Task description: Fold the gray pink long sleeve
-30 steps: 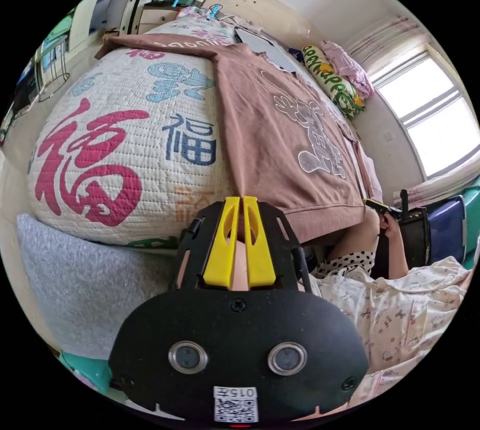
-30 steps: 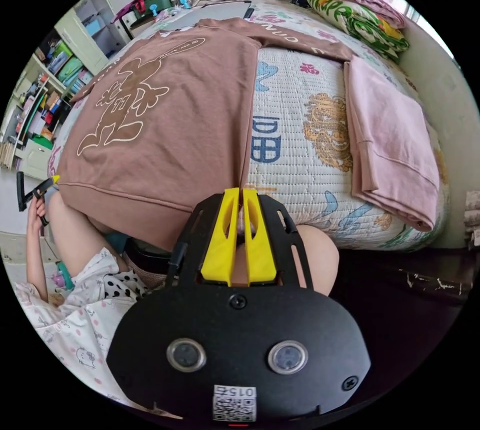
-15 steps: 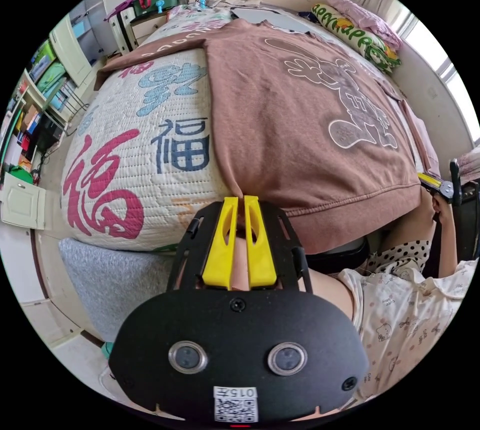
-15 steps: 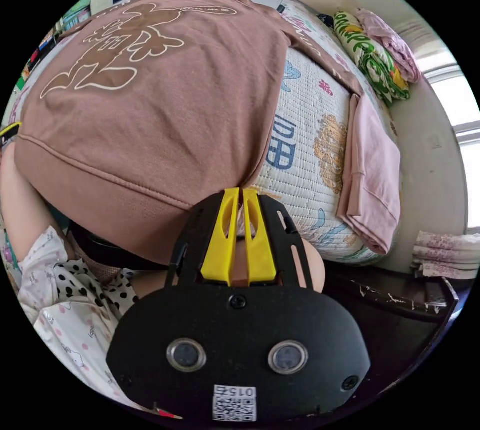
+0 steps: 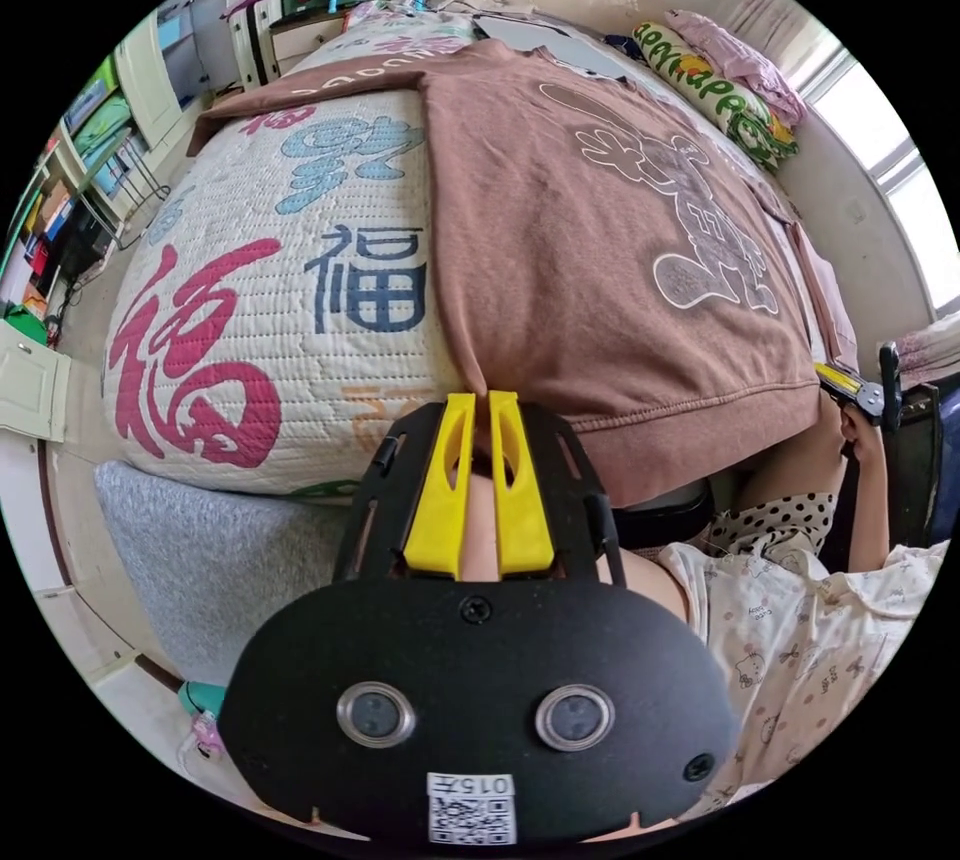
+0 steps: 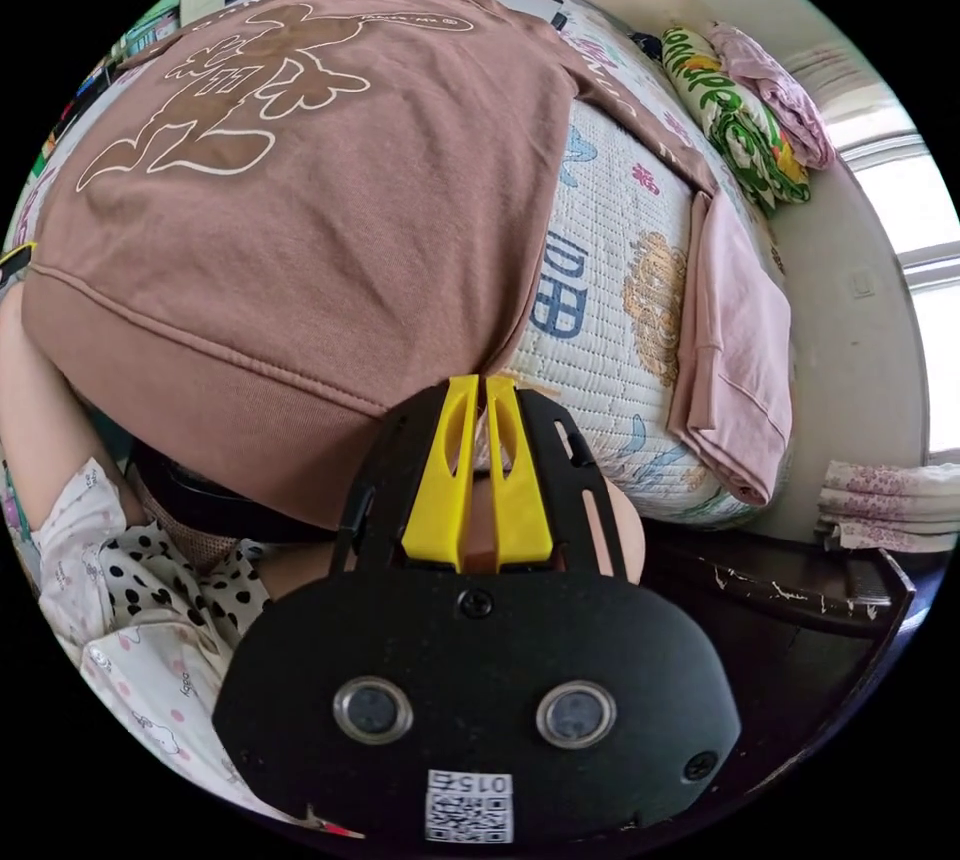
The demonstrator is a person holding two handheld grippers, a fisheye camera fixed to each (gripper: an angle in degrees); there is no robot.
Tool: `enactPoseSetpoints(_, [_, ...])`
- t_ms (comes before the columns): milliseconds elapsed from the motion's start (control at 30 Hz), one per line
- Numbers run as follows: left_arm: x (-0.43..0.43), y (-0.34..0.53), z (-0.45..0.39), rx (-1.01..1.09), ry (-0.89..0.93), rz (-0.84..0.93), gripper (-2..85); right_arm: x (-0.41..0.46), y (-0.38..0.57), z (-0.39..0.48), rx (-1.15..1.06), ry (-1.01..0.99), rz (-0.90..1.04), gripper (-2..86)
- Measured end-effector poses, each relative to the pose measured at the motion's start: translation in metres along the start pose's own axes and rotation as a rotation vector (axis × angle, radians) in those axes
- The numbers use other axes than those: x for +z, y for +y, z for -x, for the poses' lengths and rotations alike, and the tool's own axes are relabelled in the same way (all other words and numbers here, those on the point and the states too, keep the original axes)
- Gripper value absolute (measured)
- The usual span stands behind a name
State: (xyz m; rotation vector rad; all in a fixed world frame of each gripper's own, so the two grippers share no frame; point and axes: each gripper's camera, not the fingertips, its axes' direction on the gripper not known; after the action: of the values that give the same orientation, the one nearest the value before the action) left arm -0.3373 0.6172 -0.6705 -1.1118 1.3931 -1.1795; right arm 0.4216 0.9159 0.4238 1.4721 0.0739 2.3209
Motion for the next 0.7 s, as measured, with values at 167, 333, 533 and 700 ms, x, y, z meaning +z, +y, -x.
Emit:
enactPoseSetpoints(167, [-0.015,0.011,0.017,-0.028,0.035,-0.03,3.7,-0.011,0.003,-0.053,0.108,-0.21,-0.001,1.1])
enactPoseSetpoints(333, [-0.029,0.024,0.041,-0.088,0.123,-0.071,5.9,-0.01,0.017,-0.121,0.272,-0.525,-0.011,3.6])
enactPoseSetpoints(533, [-0.069,0.045,0.049,-0.149,0.046,-0.203,5.4,-0.02,0.034,-0.166,0.383,-0.657,-0.031,5.9])
enactPoseSetpoints(700, [-0.126,0.047,0.036,-0.117,0.069,-0.413,5.3,-0.032,0.038,-0.186,0.398,-0.68,-0.03,6.4])
